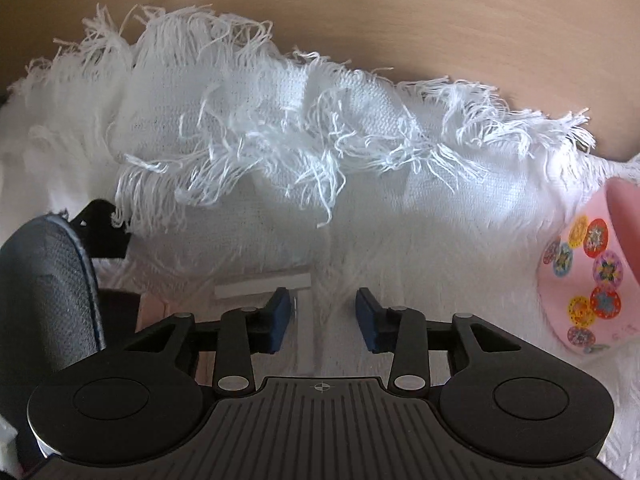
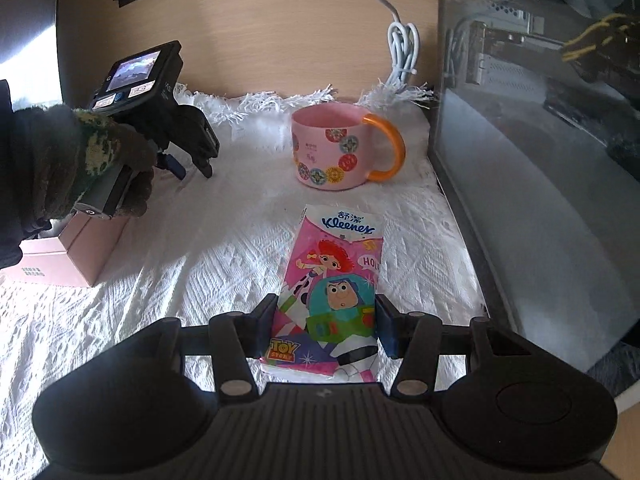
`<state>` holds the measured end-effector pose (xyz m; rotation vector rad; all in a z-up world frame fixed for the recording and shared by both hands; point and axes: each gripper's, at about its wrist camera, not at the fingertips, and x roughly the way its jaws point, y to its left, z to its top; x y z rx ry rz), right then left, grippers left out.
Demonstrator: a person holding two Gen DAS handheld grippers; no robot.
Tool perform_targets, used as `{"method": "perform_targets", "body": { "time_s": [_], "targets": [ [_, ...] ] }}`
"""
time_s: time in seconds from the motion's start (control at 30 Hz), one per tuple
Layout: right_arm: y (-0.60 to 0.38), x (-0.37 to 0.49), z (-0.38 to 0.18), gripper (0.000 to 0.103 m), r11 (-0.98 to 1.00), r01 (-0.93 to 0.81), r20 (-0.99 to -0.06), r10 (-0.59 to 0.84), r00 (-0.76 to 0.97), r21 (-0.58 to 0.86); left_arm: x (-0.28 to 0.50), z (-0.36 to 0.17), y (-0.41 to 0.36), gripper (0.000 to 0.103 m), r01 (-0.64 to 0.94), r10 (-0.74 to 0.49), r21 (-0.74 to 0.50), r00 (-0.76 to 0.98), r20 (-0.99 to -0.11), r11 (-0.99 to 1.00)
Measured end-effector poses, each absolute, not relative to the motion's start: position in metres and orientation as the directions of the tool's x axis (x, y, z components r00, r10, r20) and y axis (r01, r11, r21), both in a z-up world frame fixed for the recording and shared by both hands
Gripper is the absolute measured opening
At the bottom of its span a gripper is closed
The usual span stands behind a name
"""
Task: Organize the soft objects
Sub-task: 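Grasp the pink Kleenex tissue pack with the right tool while the left tool reaches for the clear bar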
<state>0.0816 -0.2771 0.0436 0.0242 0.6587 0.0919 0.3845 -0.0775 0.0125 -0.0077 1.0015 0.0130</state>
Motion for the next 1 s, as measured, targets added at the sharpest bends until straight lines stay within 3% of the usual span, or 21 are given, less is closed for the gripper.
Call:
{"method": "perform_targets", "body": {
  "time_s": [0.07,0.1,0.63,0.83,1.0],
  "targets": [
    [-0.278,0.079,0.043,0.050,0.996,-0.075,-0.613,0.093,0.785,0.055,0.376,0.013,-0.075,0.019,0.002,-0.009,-0.010,0.561,-0.827,1.000],
    [-0.279,0.078,0.043,0.050,0.996,-0.075,-0.612,0.093,0.785,0.054,0.370,0.012,-0.073,0.018,0.008,-0.027,-0.027,0.567,-0.823,1.000],
    [-0.258,0.060,0.057,0.050,0.993,-0.116,-0.574,0.087,0.814,-0.014,0.176,0.074,-0.065,0.015,0.343,-0.399,-0.231,0.584,-0.707,0.911],
    [-0.234,0.046,0.056,0.050,0.982,-0.174,-0.585,0.103,0.804,-0.067,0.153,0.078,-0.054,0.016,0.344,-0.416,-0.252,0.583,-0.698,0.905],
    [-0.229,0.045,0.043,0.050,0.984,-0.163,-0.617,0.087,0.782,-0.068,0.227,0.067,-0.079,0.019,0.226,-0.254,-0.133,0.685,-0.683,0.965]
  ]
}}
